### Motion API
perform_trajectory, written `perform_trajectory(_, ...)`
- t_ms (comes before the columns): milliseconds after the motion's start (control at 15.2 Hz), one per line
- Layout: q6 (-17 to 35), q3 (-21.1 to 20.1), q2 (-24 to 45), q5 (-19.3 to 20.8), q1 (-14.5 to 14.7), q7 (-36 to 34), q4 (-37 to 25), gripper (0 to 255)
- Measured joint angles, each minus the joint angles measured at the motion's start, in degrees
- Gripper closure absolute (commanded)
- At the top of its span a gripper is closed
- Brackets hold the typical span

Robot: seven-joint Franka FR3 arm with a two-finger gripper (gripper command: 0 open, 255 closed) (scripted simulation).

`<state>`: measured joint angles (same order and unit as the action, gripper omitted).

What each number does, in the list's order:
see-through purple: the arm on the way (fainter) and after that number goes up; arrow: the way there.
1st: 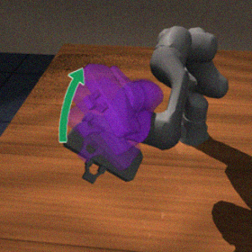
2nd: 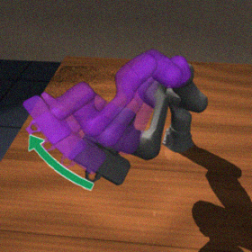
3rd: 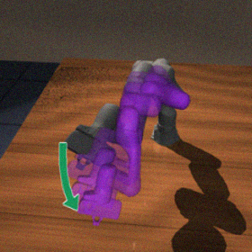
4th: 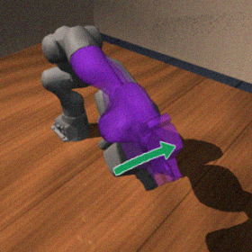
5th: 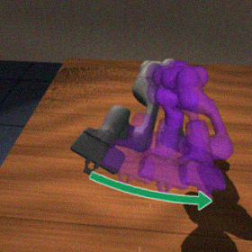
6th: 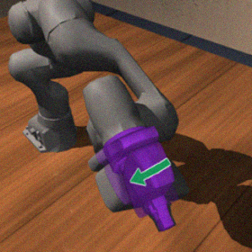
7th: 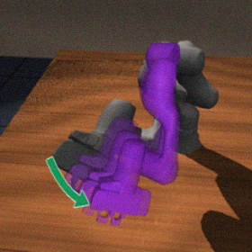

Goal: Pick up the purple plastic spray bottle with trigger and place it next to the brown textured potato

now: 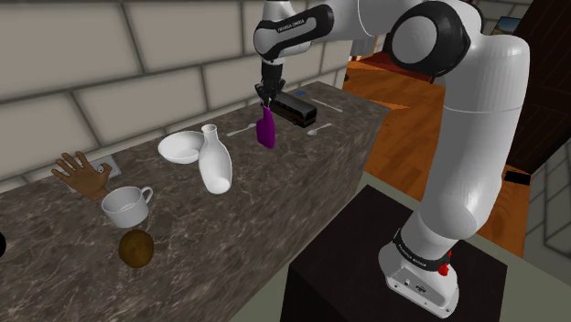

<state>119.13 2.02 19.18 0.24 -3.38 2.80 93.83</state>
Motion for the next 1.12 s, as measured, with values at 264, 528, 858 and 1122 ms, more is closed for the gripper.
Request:
perform_trajectory(264, -2.61, 0.01, -0.76, 0.02, 0.01, 0.0, -1.86, 255)
perform_trajectory(528, -5.36, 0.01, -1.52, 0.04, 0.03, 0.01, -3.86, 255)
perform_trajectory(858, -9.23, -0.01, -1.49, 0.05, 0.06, -0.02, -7.76, 255)
perform_trajectory(1122, -12.33, 0.05, -1.52, 0.01, -0.04, 0.13, -10.83, 255)
